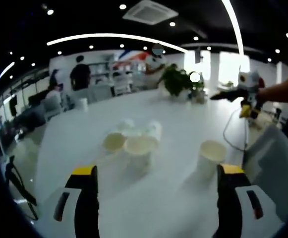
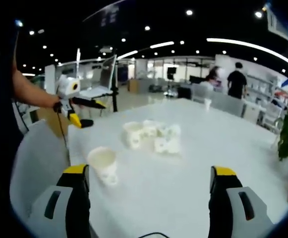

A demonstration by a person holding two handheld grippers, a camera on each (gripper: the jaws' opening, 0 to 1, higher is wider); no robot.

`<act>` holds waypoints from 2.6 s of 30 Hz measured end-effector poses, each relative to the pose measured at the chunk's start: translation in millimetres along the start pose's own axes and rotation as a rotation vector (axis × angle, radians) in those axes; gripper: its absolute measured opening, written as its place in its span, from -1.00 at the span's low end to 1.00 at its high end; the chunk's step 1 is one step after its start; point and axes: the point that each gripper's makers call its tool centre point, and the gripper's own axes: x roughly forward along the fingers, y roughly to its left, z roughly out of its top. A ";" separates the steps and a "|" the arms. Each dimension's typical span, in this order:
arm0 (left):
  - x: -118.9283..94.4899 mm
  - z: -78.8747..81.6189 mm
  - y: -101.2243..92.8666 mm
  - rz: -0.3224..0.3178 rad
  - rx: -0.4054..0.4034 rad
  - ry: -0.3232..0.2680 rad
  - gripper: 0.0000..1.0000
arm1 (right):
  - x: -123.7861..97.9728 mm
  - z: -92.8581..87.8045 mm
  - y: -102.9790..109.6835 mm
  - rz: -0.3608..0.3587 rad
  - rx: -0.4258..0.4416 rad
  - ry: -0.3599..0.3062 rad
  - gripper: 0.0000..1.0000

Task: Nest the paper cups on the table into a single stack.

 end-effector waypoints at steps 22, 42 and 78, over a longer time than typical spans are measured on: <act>23.7 -16.3 9.5 0.010 -0.008 -0.020 0.96 | -2.7 -8.9 -0.9 -0.019 0.042 -0.005 1.00; 69.5 -32.4 21.3 -0.005 -0.014 0.001 0.96 | -9.7 -11.8 1.6 -0.051 0.069 -0.004 1.00; 127.3 -18.2 39.4 0.002 -0.011 -0.041 0.31 | -12.3 -11.7 8.9 -0.068 0.099 0.002 1.00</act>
